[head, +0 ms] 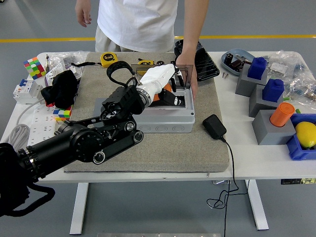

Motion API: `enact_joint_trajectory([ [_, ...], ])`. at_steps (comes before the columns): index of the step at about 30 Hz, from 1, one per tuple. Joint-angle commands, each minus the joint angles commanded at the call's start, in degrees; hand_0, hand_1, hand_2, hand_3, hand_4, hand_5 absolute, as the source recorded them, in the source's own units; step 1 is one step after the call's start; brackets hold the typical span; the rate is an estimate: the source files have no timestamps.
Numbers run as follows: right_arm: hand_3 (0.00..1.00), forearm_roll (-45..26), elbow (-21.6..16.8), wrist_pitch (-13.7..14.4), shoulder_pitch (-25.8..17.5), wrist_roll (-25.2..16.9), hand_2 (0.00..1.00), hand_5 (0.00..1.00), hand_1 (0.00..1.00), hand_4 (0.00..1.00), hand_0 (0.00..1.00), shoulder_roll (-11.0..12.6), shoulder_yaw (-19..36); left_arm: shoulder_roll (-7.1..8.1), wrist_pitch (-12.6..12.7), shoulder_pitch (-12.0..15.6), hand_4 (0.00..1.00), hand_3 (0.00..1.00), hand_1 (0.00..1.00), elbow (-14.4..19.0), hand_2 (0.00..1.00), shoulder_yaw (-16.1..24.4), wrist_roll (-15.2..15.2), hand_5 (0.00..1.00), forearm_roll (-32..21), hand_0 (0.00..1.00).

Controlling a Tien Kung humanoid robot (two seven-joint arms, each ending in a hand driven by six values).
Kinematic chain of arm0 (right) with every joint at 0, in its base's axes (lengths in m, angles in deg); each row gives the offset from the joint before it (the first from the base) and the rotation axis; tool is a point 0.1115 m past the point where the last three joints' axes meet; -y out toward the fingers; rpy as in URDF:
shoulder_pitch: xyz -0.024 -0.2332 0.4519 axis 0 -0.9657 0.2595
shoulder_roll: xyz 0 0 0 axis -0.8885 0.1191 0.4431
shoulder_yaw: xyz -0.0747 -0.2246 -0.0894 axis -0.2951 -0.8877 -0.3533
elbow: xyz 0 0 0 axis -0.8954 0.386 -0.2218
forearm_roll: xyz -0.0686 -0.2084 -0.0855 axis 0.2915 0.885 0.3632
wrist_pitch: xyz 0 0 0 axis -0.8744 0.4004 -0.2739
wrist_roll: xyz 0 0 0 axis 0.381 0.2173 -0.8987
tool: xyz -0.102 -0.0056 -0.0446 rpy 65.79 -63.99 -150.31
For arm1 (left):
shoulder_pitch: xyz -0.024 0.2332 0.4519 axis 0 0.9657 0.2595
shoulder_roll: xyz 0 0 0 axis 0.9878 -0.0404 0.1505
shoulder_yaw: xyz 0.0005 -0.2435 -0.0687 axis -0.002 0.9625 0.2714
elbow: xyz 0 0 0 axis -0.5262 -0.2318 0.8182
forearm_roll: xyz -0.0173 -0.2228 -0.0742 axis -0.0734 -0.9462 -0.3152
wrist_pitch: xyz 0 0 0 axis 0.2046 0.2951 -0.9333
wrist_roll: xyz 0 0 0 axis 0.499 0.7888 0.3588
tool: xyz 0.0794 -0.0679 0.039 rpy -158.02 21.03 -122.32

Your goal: Fetch the battery,place it into the box,close the lid of the box

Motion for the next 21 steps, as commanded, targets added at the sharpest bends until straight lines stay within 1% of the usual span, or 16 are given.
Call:
enact_joint_trajectory([
  [3,0.611,0.09,-0.03,0.02,0.0,-0.02,0.676,0.559,0.625,0.992,0.499,-0.04,0.22,0.0,-0.12,0.07,0.998,0.661,0.477,-0.2,0.466,-0.19,-0.02,0.185,0.04,0.37],
  [4,0.611,0.12,-0.05,0.01,0.01,-0.03,0.676,0.559,0.625,0.992,0.499,-0.04,0.24,0.0,-0.14,0.08,0.998,0.689,0.489,-0.24,0.482,-0.3,-0.04,0.241,0.06,0.372],
  [7,0.611,0.19,-0.07,0.05,0.01,-0.05,0.676,0.559,0.625,0.992,0.499,-0.04,0.38,0.0,-0.36,0.17,0.998,0.689,0.489,-0.18,0.482,-0.4,-0.11,0.241,-0.12,0.372],
  [12,0.611,0.14,-0.02,0.01,-0.08,-0.01,0.676,0.559,0.625,0.992,0.499,-0.09,0.31,0.0,-0.29,0.63,0.998,0.697,0.5,0.9,0.479,0.21,0.36,0.234,-0.57,0.374],
  [15,0.611,0.19,-0.03,0.0,-0.14,-0.02,0.676,0.559,0.625,0.992,0.499,-0.14,0.4,0.0,-0.53,1.3,0.998,0.697,0.5,2.32,0.479,1.07,0.39,0.234,-0.79,0.374],
  [16,0.611,0.24,-0.03,0.01,-0.16,-0.01,0.676,0.559,0.625,0.992,0.499,-0.16,0.49,0.0,-0.69,1.67,0.998,0.696,0.497,3.04,0.48,1.49,0.25,0.264,-0.85,0.374],
  [17,0.611,0.3,-0.04,0.03,-0.19,-0.04,0.676,0.559,0.625,0.992,0.499,-0.17,0.64,0.0,-0.81,2.1,0.998,0.696,0.497,3.8,0.48,1.96,0.16,0.264,-0.88,0.374],
  [21,0.611,0.51,-0.06,0.03,-0.43,-0.07,0.676,0.559,0.625,0.992,0.499,-0.19,1.3,0.0,-1.43,5.05,0.998,0.696,0.497,8.14,0.48,4.79,-0.31,0.264,-0.27,0.374],
])
